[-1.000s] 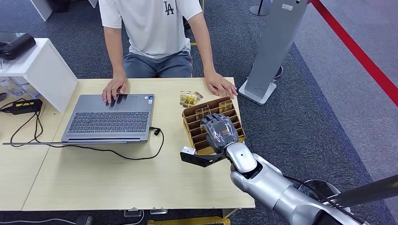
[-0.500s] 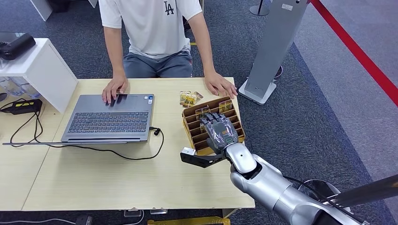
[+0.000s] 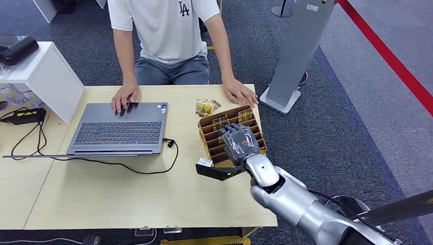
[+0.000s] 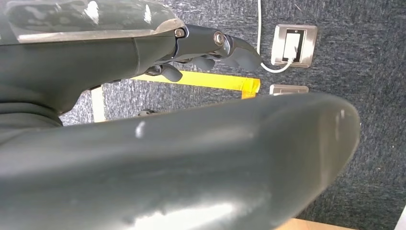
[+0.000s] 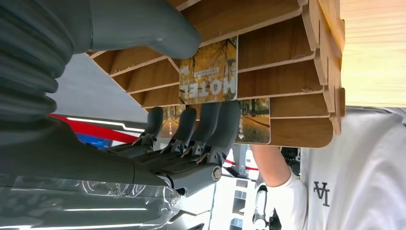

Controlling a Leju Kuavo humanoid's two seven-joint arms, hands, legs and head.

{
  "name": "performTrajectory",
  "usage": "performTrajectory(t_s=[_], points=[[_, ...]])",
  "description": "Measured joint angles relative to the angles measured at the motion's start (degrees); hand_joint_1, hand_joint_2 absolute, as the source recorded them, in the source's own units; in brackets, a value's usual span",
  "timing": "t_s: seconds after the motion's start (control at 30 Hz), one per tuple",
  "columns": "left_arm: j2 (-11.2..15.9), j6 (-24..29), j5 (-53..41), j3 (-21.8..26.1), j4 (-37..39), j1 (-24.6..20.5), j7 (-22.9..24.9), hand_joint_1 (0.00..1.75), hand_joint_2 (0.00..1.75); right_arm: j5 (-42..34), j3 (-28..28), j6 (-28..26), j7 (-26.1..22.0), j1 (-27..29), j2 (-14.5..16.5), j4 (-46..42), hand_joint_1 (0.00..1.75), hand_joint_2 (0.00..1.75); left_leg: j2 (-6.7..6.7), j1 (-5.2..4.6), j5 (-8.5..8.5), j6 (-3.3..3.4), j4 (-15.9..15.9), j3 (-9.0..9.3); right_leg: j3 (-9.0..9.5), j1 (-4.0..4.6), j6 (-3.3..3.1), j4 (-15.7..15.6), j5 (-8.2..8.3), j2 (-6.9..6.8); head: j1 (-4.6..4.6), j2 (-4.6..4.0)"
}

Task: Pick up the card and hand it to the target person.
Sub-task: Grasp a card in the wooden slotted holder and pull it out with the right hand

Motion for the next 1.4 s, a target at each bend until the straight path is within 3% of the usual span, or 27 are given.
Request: performTrajectory(t_s=[0.5,0.97,1.4], points=[[0.0,0.02,0.0,0.0,0.0,0.25,0.1,0.0,0.0,-0.84,0.95,0.21,0.67,-0.03,-0.27,-0.06,1.15,1.75,0.0,0.0,0.0,0.0,0.0,0.0,0.0,0.0,0.0,0.0,0.0,0.01,0.01,0.0],[0.0,0.05,-0.04,0.0,0.0,0.25,0.1,0.0,0.0,-1.08,1.34,-0.02,0.75,-0.13,-0.42,-0.54,1.74,1.75,0.0,0.0,0.0,0.0,0.0,0.0,0.0,0.0,0.0,0.0,0.0,0.01,0.01,0.0],[0.0,-0.11,-0.7,-0.02,0.0,0.21,0.12,0.0,0.0,-1.25,1.33,-0.58,0.68,-0.26,-0.56,-0.86,1.75,1.75,0.0,0.0,0.0,0.0,0.0,0.01,0.0,0.0,0.0,0.0,0.01,0.02,0.03,0.0]])
